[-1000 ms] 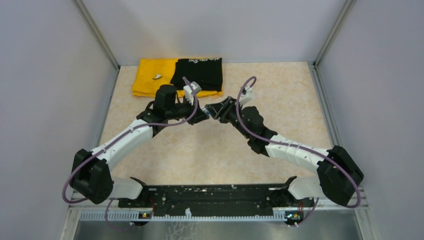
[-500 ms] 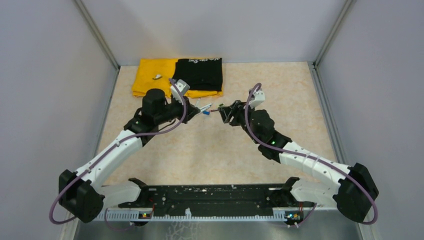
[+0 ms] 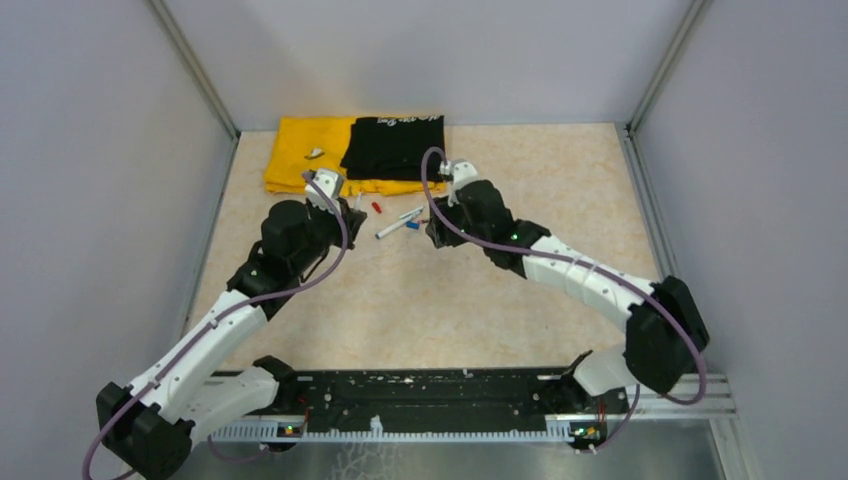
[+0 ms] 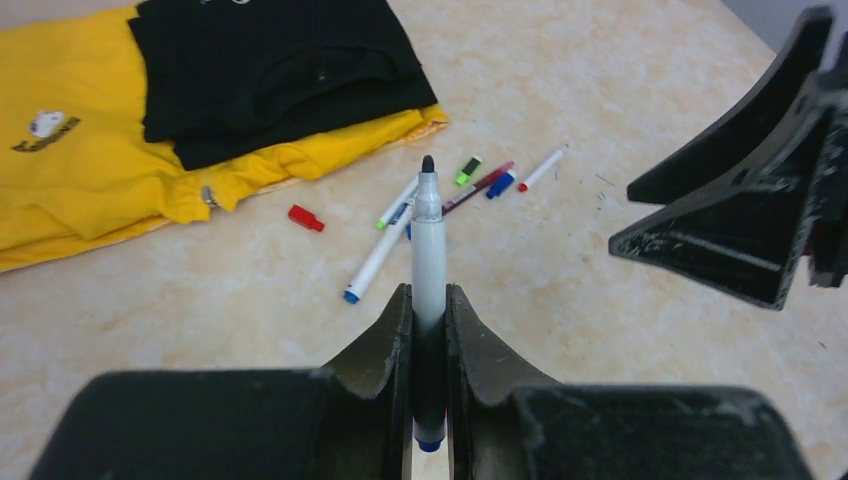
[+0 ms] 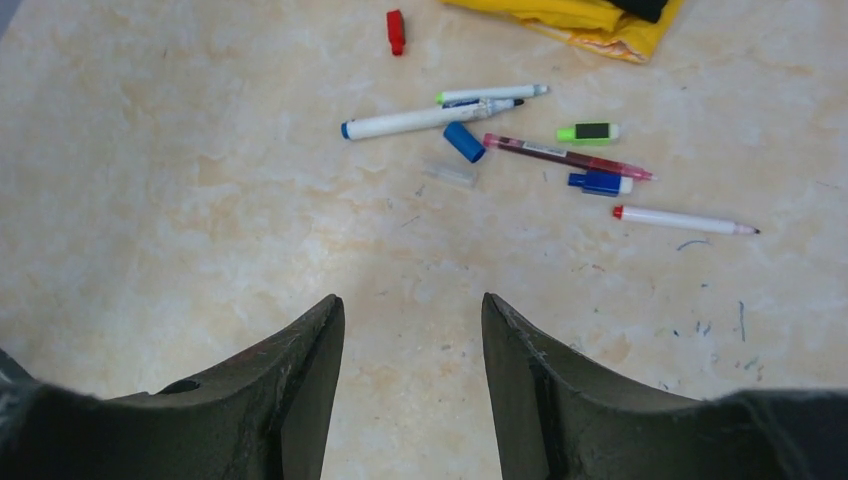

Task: Insert the pens into the pen caps
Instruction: Pick up the pen cap from the center of the board.

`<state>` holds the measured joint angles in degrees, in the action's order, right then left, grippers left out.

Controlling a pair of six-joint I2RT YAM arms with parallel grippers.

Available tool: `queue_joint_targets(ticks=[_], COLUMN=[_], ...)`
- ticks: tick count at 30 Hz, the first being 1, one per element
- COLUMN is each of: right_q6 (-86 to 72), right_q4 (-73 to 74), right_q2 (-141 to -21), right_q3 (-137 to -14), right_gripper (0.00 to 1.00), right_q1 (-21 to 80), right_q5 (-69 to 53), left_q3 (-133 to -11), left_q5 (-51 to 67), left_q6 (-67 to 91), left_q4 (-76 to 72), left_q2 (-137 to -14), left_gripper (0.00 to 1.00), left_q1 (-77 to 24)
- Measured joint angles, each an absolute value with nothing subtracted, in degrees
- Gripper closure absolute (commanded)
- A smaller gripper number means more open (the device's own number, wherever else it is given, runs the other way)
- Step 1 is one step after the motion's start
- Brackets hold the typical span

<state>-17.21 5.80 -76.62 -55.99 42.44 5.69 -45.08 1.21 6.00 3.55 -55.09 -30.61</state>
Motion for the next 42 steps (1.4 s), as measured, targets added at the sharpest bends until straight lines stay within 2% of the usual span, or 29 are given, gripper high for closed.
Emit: queue_joint_targets(ticks=[8,18,28,42], right_q6=[-11.0,-5.4,0.6,4.2], right_q4=[14.1,20.1,25.5,29.4], right_q2=[-94.7,-111.1,-122.8,-129.1], right_q3=[-70.4,-87.0,-98.5,-106.5], right_gripper=[0.57,0.68,0.69,0.68], right_q1=[40.5,40.0,39.6,38.5], right_q5=[-4.9,-7.6,-7.4,-7.7], left_q3=[-45.0,-44.8,-44.8,-44.8], left_q5=[-7.4,-15.2,-15.4,-14.7], left_q6=[6.0,6.2,6.2,6.2], left_q4=[3.5,3.8,4.0,4.2], left_q2=[-52.6,-50.4,-50.1,-50.1], left_gripper=[1.00,1.00,1.00,1.00], left_q1=[-30.6,-30.6,-30.6,-30.6])
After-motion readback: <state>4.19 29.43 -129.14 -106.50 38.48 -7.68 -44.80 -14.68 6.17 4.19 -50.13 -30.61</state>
